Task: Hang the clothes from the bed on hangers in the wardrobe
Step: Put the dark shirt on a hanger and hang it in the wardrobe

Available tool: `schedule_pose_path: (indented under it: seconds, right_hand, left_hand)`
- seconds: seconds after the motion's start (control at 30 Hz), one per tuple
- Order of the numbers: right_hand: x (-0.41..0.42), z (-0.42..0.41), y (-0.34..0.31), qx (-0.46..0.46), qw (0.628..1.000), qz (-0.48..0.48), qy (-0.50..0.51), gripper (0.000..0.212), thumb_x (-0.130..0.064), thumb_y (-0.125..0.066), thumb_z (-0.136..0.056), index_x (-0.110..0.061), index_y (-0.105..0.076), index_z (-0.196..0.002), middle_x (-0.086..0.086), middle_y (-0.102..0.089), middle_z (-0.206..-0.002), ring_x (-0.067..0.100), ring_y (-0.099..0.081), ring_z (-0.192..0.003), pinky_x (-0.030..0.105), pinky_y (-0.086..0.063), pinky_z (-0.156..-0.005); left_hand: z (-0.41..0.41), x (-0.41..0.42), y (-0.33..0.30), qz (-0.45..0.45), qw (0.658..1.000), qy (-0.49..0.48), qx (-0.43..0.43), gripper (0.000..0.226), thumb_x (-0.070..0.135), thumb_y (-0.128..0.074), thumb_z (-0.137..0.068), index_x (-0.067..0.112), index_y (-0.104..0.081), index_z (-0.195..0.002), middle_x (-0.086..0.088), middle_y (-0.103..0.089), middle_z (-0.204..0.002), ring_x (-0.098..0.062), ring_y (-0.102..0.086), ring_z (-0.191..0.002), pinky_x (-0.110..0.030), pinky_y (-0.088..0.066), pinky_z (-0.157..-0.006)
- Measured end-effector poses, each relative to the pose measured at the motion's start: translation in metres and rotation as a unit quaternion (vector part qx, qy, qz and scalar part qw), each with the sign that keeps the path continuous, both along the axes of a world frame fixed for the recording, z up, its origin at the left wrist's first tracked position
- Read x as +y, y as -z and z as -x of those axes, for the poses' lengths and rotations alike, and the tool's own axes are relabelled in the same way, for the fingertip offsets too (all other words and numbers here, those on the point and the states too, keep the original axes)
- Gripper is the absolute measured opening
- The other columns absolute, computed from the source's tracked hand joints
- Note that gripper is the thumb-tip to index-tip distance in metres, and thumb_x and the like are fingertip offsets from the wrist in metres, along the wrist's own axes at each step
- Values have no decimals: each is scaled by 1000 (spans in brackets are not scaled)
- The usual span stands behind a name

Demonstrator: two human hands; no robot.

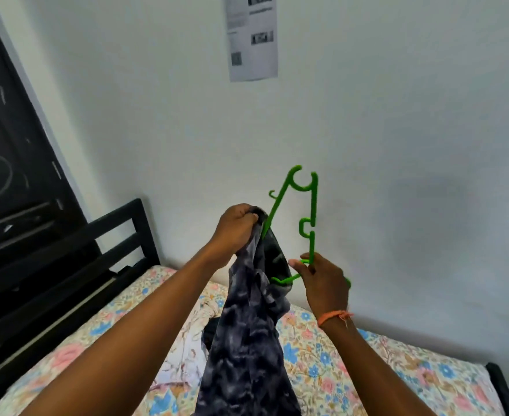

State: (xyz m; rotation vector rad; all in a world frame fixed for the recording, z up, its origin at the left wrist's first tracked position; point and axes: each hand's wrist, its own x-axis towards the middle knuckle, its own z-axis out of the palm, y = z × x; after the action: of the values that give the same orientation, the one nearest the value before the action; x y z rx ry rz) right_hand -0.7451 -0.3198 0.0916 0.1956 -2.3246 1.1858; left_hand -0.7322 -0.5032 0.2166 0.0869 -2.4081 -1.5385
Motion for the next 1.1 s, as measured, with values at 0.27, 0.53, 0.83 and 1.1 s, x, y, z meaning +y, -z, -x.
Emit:
schedule_pose_path:
  seconds: [0.27, 0.53, 0.83, 1.1]
  right_hand:
    - [16, -6, -17, -111, 979, -157, -68, 61, -64, -25, -96, -18, -62, -79, 0, -67, -79, 24, -63, -77, 39, -51, -69]
    - [19, -21, 0, -169, 960, -211, -79, 50, -58, -32, -101, -19, -52, -77, 5, -64, -81, 29, -61, -78, 42, -51, -71]
    - [23, -25, 14, -194, 932, -303, -46, 41, -53, -25, -104, -23, -45, -84, 7, -67, -93, 30, -64, -85, 35, -44, -65]
    - [6, -39, 15, -160, 923, -347, -38, 44, -55, -23, -104, -22, -51, -92, 4, -66, -88, 27, -63, -77, 32, -45, -62]
  left_hand:
    - [-7, -3, -21, 119, 991, 2, 57, 30, 11, -50, -95, 20, -65, -71, 5, -58, -64, -6, -49, -54, -19, -35, -51]
    - [4, -13, -15, 105, 986, 115, -58, 15, 4, -56, -93, -6, -68, -93, -12, -61, -74, -19, -56, -65, -30, -45, -59]
    - [11, -15, -4, 57, 987, 29, -145, 19, -2, -57, -90, -18, -65, -96, -22, -66, -78, -29, -65, -64, -37, -61, -56]
    - [9, -11, -1, 288, 954, -71, -33, 29, -2, -50, -84, 13, -48, -59, -3, -52, -66, -29, -54, -68, -27, -34, -52]
